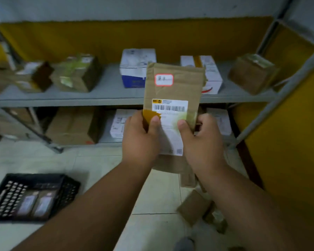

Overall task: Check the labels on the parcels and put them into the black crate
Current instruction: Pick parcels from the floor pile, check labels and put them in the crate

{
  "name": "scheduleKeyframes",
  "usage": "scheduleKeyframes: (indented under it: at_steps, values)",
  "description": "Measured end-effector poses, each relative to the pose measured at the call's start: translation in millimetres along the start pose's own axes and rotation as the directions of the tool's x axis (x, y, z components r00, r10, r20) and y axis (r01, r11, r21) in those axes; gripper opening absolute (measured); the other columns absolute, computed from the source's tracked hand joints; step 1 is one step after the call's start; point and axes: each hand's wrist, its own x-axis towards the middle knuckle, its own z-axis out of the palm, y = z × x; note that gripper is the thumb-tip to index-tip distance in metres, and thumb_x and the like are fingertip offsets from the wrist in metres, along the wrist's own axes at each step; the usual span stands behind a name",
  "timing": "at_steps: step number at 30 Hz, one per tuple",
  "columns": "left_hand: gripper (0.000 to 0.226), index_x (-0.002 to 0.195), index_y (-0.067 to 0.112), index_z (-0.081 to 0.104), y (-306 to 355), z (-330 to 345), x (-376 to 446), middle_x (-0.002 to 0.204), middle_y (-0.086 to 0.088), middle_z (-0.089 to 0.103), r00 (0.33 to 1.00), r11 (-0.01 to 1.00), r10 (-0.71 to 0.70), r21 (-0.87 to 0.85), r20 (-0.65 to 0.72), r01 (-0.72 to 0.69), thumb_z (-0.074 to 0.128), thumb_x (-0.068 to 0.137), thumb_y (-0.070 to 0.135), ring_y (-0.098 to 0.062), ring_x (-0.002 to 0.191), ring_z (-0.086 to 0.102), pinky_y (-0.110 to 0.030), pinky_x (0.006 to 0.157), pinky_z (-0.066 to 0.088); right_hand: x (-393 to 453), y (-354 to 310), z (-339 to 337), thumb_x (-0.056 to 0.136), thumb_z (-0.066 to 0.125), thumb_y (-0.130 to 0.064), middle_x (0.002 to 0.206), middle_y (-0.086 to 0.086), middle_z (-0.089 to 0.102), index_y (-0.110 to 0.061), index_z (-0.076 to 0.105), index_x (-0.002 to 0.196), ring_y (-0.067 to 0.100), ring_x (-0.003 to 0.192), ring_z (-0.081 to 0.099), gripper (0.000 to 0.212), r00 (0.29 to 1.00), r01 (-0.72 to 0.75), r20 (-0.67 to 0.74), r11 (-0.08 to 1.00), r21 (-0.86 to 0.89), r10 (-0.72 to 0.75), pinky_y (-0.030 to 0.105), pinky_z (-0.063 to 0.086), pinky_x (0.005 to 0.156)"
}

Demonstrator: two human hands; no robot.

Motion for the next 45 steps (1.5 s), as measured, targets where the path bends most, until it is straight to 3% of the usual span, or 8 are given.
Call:
scheduleKeyframes:
  at_steps: [5, 10, 14, 18, 25, 31, 38, 45]
  values:
    - [0.019, 0.107, 0.026, 0.060, -59.8, -125.6, -20.0, 0.103, 0.003, 0.063, 0.987, 0.999, -0.013, 0.031, -0.160, 0.018, 0.052, 0.096, 0.040, -0.013, 0.092, 0.059, -0.030, 0.073, 0.044, -71.2, -62.4, 78.7, 0.090, 0.068, -0.042, 0.094, -0.006, 0.061, -0.020, 0.052, 0.098, 0.001, 0.076, 0.056, 0.028, 0.985, 0.119, 0.117, 0.992, 0.045, -0.124, 0.014, 0.039, 0.057]
    - [0.010, 0.104, 0.032, 0.057, -139.6, -291.8, -55.5, 0.101, 0.011, 0.064, 0.942, 0.986, -0.134, 0.049, -0.307, 0.156, 0.054, 0.096, 0.039, -0.007, 0.088, 0.061, -0.032, 0.072, 0.050, -184.7, -136.3, 203.1, 0.091, 0.066, -0.044, 0.102, -0.008, 0.062, -0.029, 0.049, 0.097, 0.010, 0.090, 0.063, 0.024, 0.928, 0.217, 0.281, 0.967, 0.131, -0.246, 0.035, 0.057, 0.073]
    - [0.002, 0.099, 0.033, 0.053, -193.2, -417.6, -79.4, 0.097, 0.012, 0.063, 0.907, 0.964, -0.140, 0.153, -0.398, 0.216, 0.053, 0.098, 0.033, -0.011, 0.087, 0.060, -0.031, 0.068, 0.046, -274.1, -190.6, 292.2, 0.092, 0.065, -0.044, 0.106, -0.005, 0.063, -0.026, 0.050, 0.098, 0.010, 0.091, 0.062, 0.024, 0.868, 0.231, 0.391, 0.945, 0.231, -0.308, 0.029, 0.056, 0.074]
    - [0.008, 0.106, 0.033, 0.054, -229.3, -493.3, -88.4, 0.099, 0.012, 0.064, 0.893, 0.945, -0.215, 0.146, -0.397, 0.292, 0.053, 0.098, 0.033, -0.013, 0.089, 0.062, -0.038, 0.074, 0.054, -325.4, -219.5, 346.1, 0.091, 0.064, -0.045, 0.102, -0.002, 0.062, -0.024, 0.051, 0.095, 0.012, 0.086, 0.063, 0.026, 0.839, 0.229, 0.439, 0.941, 0.250, -0.321, 0.040, 0.059, 0.071]
    - [0.011, 0.108, 0.033, 0.057, -277.9, -534.1, -34.3, 0.094, 0.017, 0.062, 0.913, 0.958, -0.251, 0.054, -0.322, 0.282, 0.055, 0.098, 0.028, -0.001, 0.081, 0.058, -0.034, 0.075, 0.053, -312.2, -236.8, 420.7, 0.092, 0.064, -0.045, 0.102, -0.001, 0.062, -0.022, 0.051, 0.095, 0.015, 0.087, 0.063, 0.026, 0.832, 0.293, 0.455, 0.948, 0.128, -0.318, 0.036, 0.057, 0.068]
    - [0.025, 0.123, 0.027, 0.058, -317.4, -579.6, 38.9, 0.109, 0.011, 0.066, 0.914, 0.944, -0.279, 0.091, -0.293, 0.317, 0.056, 0.098, 0.025, -0.008, 0.091, 0.063, -0.033, 0.082, 0.054, -283.8, -262.8, 513.4, 0.093, 0.066, -0.037, 0.101, -0.001, 0.065, -0.019, 0.054, 0.095, 0.005, 0.085, 0.063, 0.021, 0.817, 0.185, 0.510, 0.960, 0.209, -0.268, 0.006, 0.044, 0.050]
    - [0.023, 0.120, 0.029, 0.060, -368.0, -631.1, 105.4, 0.103, 0.012, 0.066, 0.893, 0.926, -0.338, 0.065, -0.296, 0.372, 0.055, 0.098, 0.026, -0.005, 0.087, 0.063, -0.034, 0.080, 0.055, -277.5, -293.3, 607.6, 0.092, 0.067, -0.040, 0.099, -0.004, 0.066, -0.025, 0.054, 0.093, 0.010, 0.086, 0.066, 0.020, 0.809, 0.151, 0.545, 0.974, 0.171, -0.221, 0.020, 0.054, 0.059]
    - [0.022, 0.120, 0.027, 0.061, -438.0, -640.5, 184.8, 0.104, 0.013, 0.062, 0.950, 0.940, -0.305, 0.140, -0.068, 0.312, 0.054, 0.099, 0.028, -0.012, 0.094, 0.062, -0.030, 0.080, 0.049, -271.0, -279.6, 682.4, 0.094, 0.063, -0.039, 0.081, -0.005, 0.058, -0.020, 0.050, 0.089, 0.016, 0.073, 0.059, 0.025, 0.921, 0.088, 0.386, 0.994, -0.072, -0.053, 0.030, 0.043, 0.056]
